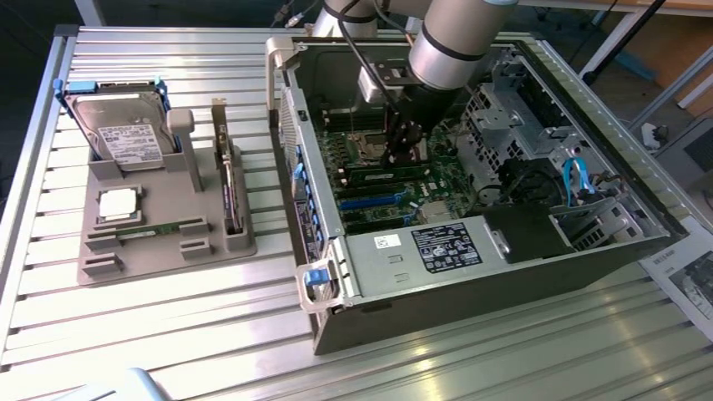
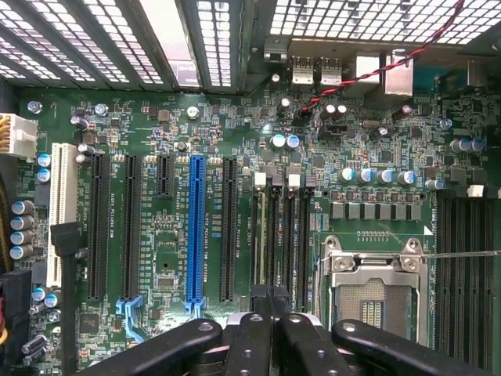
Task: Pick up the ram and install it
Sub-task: 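Press down the ram until it locks into place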
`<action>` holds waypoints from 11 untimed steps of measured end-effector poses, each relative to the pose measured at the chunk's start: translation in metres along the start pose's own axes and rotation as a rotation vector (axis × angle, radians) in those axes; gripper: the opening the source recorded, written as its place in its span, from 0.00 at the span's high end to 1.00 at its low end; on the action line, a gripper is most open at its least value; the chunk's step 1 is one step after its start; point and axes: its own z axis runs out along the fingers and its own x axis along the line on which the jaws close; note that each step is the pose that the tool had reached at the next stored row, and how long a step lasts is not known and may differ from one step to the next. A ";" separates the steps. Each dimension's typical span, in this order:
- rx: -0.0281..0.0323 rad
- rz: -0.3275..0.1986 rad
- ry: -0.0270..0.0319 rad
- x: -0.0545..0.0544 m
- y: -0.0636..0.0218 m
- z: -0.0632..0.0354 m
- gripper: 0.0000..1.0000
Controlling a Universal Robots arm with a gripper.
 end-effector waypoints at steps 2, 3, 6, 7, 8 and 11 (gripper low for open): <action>0.0000 0.000 0.0001 0.000 0.0000 0.0000 0.90; 0.0000 0.000 0.0000 0.000 0.0000 0.0001 0.90; 0.0000 0.000 0.0000 0.000 -0.0001 0.0018 0.90; 0.0000 0.000 -0.0001 0.000 -0.0002 0.0023 0.90; 0.0000 0.000 0.0001 0.000 -0.0002 0.0025 0.90; 0.0000 0.000 0.0000 0.000 -0.0002 0.0028 0.90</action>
